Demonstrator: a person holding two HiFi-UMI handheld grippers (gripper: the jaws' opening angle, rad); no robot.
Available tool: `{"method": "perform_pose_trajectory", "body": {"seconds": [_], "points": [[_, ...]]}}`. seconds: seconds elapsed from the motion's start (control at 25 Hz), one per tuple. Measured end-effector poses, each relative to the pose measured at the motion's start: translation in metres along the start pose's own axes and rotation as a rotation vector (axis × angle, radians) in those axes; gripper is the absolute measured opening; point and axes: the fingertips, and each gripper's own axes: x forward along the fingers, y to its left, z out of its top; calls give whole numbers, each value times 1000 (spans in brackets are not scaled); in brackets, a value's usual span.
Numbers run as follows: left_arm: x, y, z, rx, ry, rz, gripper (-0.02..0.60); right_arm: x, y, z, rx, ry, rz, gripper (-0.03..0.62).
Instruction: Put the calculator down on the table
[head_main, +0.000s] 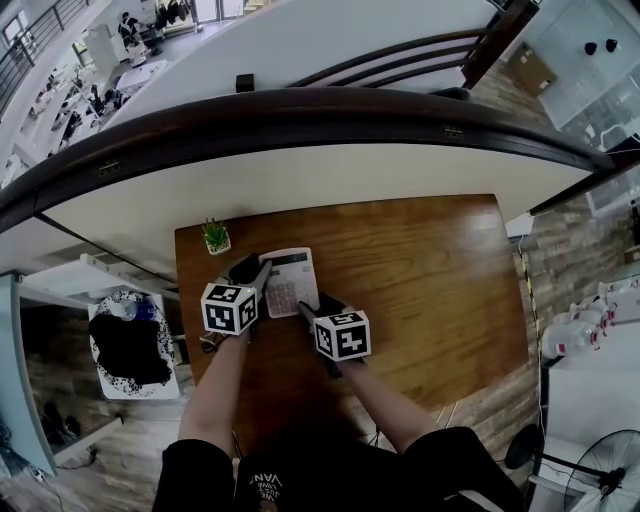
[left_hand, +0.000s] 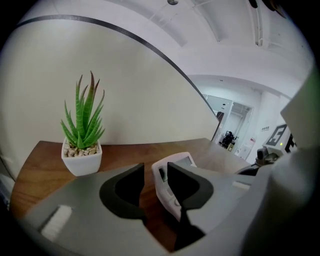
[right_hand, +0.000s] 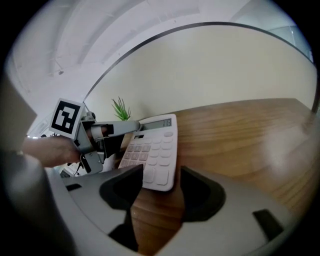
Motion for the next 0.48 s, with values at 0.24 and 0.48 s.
{"method": "perform_pose_trajectory", "body": {"seconds": [0.24, 0.48], "points": [[-18, -2, 1, -8, -7, 22, 176, -19, -1, 3, 18, -37, 5, 204], [-42, -15, 5, -5, -26, 28, 183, -39, 5, 1, 15, -65, 26, 204]]}}
